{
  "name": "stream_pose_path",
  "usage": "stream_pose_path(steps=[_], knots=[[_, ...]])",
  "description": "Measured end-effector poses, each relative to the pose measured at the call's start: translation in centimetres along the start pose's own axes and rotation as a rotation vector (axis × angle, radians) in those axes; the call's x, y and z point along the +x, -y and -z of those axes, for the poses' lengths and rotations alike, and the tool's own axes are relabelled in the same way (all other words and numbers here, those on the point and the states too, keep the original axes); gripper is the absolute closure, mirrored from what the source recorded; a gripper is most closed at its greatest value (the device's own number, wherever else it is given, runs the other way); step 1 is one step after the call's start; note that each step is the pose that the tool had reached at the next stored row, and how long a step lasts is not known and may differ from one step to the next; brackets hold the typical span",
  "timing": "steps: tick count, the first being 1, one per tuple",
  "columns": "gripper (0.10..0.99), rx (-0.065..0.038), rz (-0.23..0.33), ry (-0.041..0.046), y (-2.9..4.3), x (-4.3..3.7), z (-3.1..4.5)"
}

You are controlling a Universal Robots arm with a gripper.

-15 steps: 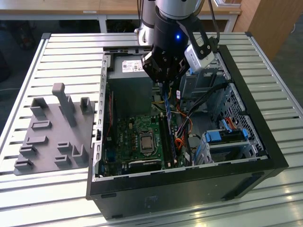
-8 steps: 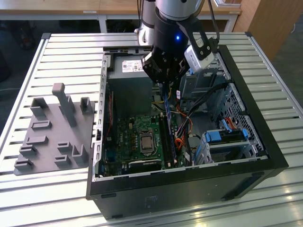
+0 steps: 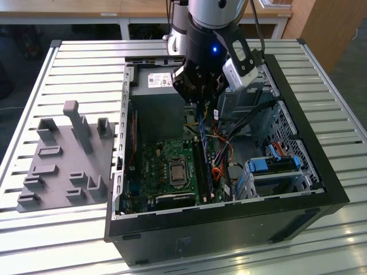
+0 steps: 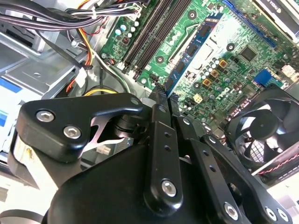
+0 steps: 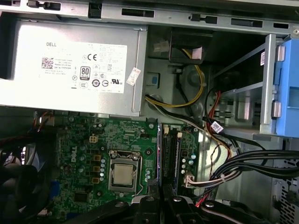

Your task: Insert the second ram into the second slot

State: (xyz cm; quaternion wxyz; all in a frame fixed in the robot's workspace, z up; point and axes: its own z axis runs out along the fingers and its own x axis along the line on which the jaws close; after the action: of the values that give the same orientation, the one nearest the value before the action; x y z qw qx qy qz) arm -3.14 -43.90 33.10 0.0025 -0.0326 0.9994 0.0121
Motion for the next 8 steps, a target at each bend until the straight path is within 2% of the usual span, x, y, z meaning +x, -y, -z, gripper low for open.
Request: stream_pose_path(steps=[8], knots=[[0.949, 0.000, 0.000, 0.0001, 0.02, 0.01, -0.25]])
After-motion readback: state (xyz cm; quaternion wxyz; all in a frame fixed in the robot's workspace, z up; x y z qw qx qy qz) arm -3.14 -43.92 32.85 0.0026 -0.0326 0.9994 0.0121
